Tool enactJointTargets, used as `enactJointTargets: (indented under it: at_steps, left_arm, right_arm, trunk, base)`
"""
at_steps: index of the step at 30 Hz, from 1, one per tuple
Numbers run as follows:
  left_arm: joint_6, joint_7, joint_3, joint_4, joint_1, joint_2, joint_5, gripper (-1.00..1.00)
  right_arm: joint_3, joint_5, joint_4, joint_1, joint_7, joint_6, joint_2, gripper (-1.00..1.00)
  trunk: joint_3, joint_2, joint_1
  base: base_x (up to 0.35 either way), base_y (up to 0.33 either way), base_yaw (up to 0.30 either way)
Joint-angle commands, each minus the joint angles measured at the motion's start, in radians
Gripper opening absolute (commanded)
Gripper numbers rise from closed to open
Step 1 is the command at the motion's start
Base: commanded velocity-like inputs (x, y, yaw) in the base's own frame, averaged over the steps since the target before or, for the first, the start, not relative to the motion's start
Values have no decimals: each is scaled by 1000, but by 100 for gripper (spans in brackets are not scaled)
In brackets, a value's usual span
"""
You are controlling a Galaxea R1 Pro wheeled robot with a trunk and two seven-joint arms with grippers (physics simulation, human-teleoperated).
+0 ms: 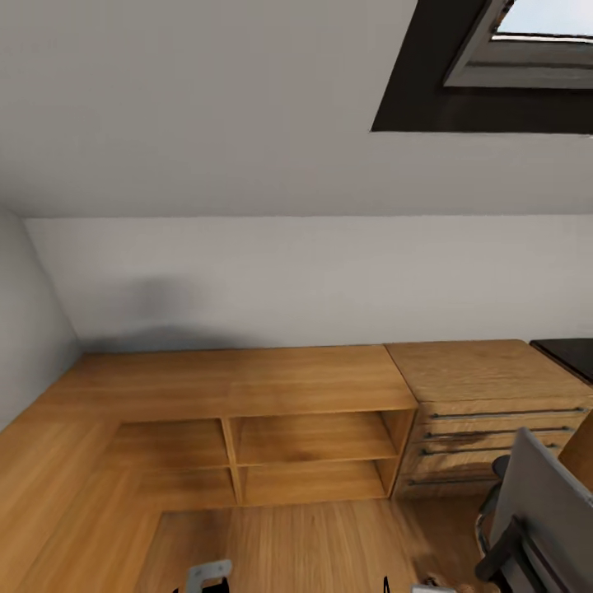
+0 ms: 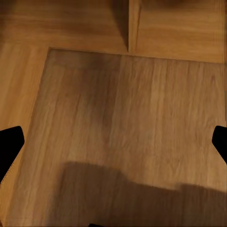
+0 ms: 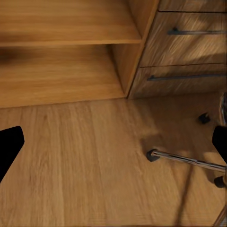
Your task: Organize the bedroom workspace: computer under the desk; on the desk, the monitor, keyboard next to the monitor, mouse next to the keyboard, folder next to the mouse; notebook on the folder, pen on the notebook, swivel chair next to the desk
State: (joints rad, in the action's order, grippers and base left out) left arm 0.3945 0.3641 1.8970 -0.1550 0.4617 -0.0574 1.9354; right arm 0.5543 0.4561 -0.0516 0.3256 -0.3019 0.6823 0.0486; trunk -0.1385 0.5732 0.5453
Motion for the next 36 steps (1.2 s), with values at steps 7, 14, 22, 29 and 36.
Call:
enactJointTargets:
  at_steps: [7,14,22,29,36]
  left_arm:
    - [4,7,10,-3,1,-1,5,100]
    - [6,7,10,-3,1,-1,5,100]
    - [4,7,10,-3,1,-1,5,100]
    - [4,7,9,-3,1,-1,5,100]
    - [4,7,10,-3,1,-1,5,100]
  right_arm:
    - [9,4,1,1,-6,2,0,100]
    - [9,4,1,1,-6,2,0,100]
    - [9,4,1,1,-6,2,0,100]
    - [9,4,2,1,-6,1,0,100]
    - [9,4,3,1,-7,-1,0,100]
  trunk:
    - [-2,2,0]
    - [-2,2,0]
    - [-2,2,0]
    - [-2,2,0]
    - [-5,2,0]
  base:
    - [-65,288,-299]
    - [-125,286,-300]
    - [-20,47,-300]
    - [52,13,-300]
    - [288,82,-281]
